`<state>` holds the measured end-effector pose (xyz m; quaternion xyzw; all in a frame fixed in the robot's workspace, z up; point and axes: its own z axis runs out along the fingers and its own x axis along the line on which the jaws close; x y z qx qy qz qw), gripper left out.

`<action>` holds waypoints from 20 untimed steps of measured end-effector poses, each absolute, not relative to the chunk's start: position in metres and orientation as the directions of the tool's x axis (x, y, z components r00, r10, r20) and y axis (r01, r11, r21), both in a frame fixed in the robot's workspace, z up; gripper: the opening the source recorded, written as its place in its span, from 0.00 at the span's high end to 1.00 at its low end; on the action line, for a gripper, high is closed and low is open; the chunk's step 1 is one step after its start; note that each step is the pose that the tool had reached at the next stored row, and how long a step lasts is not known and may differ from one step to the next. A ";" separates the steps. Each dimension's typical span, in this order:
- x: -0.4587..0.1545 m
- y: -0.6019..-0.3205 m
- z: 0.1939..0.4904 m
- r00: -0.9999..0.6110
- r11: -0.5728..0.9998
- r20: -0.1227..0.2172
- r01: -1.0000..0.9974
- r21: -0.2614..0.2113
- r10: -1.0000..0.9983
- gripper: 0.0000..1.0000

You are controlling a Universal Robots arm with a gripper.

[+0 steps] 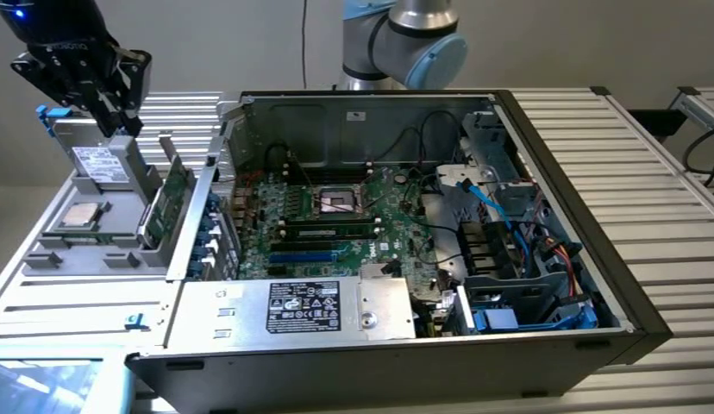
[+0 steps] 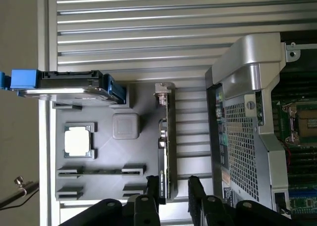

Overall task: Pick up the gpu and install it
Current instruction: 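Pick up the gpu and move the gpu toward the slot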

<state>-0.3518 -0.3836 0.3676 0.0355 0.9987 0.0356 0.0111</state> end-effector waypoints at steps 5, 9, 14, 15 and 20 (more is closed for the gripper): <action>-0.360 -0.384 0.359 -0.997 0.995 -0.021 0.070 0.072 0.072 0.62; -0.361 -0.384 0.351 -0.997 0.995 -0.021 0.072 0.072 0.074 0.62; -0.361 -0.384 0.342 -0.997 0.995 -0.021 0.073 0.072 0.075 0.62; -0.361 -0.385 0.340 -0.997 0.995 -0.021 0.073 0.072 0.075 0.62; -0.361 -0.387 0.331 -0.997 0.995 -0.021 0.073 0.072 0.075 0.54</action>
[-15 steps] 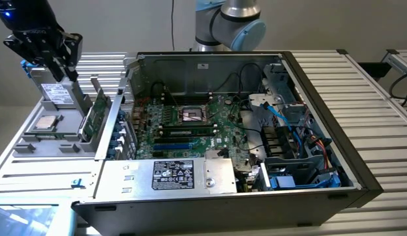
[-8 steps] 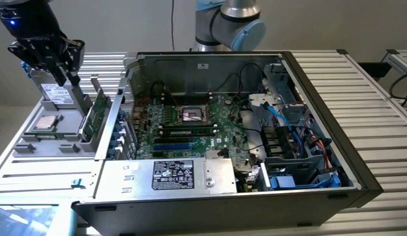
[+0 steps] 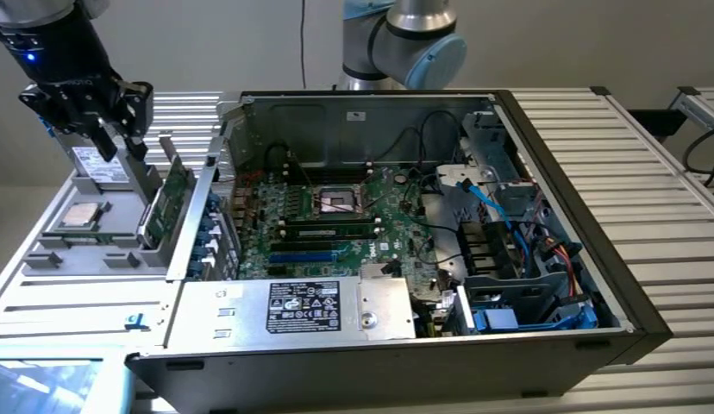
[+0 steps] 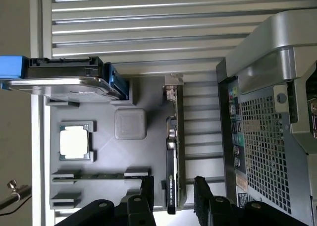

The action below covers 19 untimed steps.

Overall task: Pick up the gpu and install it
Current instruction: 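Pick up the gpu and move the gpu toward the slot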

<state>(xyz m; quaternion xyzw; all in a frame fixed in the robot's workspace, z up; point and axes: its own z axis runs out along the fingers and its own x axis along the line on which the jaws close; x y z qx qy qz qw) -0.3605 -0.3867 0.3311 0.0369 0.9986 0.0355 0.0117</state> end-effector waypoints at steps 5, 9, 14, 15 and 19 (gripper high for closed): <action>-0.361 -0.388 0.322 -0.997 0.995 -0.021 0.073 0.072 0.075 0.54; -0.361 -0.390 0.315 -0.997 0.995 -0.021 0.073 0.072 0.075 0.54; -0.359 -0.389 0.306 -0.997 0.995 -0.021 0.074 0.074 0.076 0.54; -0.359 -0.389 0.305 -0.997 0.994 -0.021 0.074 0.079 0.075 0.54; -0.359 -0.389 0.300 -0.997 0.993 -0.023 0.074 0.092 0.076 0.54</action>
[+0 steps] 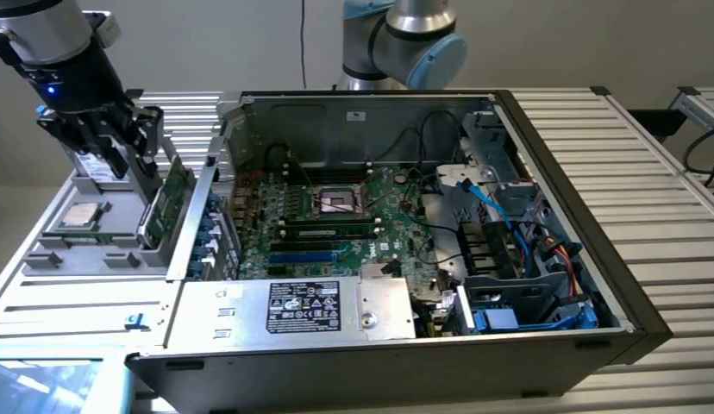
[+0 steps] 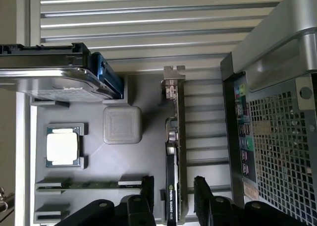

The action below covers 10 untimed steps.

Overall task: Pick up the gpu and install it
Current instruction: 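Pick up the gpu and move the gpu toward the slot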

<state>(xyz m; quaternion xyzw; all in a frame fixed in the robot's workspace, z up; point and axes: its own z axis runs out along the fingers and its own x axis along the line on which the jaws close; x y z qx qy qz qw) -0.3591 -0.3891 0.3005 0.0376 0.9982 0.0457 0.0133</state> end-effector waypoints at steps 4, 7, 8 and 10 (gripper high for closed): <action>-0.359 -0.389 0.293 -0.997 0.993 -0.023 0.074 0.092 0.076 0.54; -0.359 -0.389 0.288 -0.997 0.993 -0.023 0.074 0.092 0.076 0.54; -0.359 -0.389 0.286 -0.997 0.993 -0.023 0.074 0.092 0.076 0.54; -0.359 -0.389 0.282 -0.997 0.993 -0.023 0.074 0.092 0.076 0.54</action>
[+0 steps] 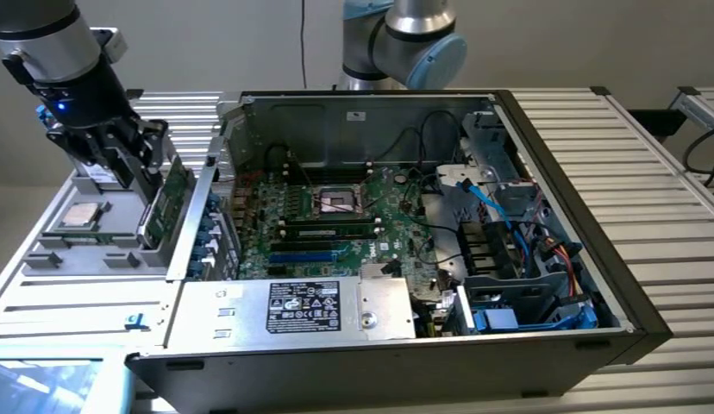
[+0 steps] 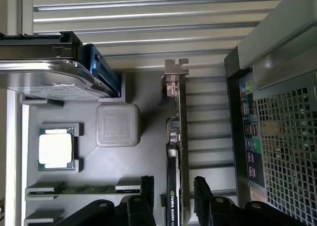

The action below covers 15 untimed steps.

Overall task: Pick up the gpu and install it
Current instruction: 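Pick up the gpu and move the gpu toward the slot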

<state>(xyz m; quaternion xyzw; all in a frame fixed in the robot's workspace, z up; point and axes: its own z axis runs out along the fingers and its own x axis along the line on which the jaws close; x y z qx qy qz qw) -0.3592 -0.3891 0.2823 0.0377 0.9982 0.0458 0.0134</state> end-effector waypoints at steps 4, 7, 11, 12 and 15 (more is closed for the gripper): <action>-0.359 -0.389 0.275 -0.997 0.993 -0.024 0.074 0.092 0.077 0.54; -0.359 -0.389 0.270 -0.997 0.993 -0.024 0.074 0.092 0.077 0.54; -0.357 -0.389 0.262 -0.997 0.993 -0.024 0.074 0.092 0.077 0.54; -0.357 -0.389 0.261 -0.997 0.993 -0.024 0.074 0.092 0.077 0.54; -0.357 -0.389 0.258 -0.997 0.993 -0.024 0.074 0.091 0.076 0.54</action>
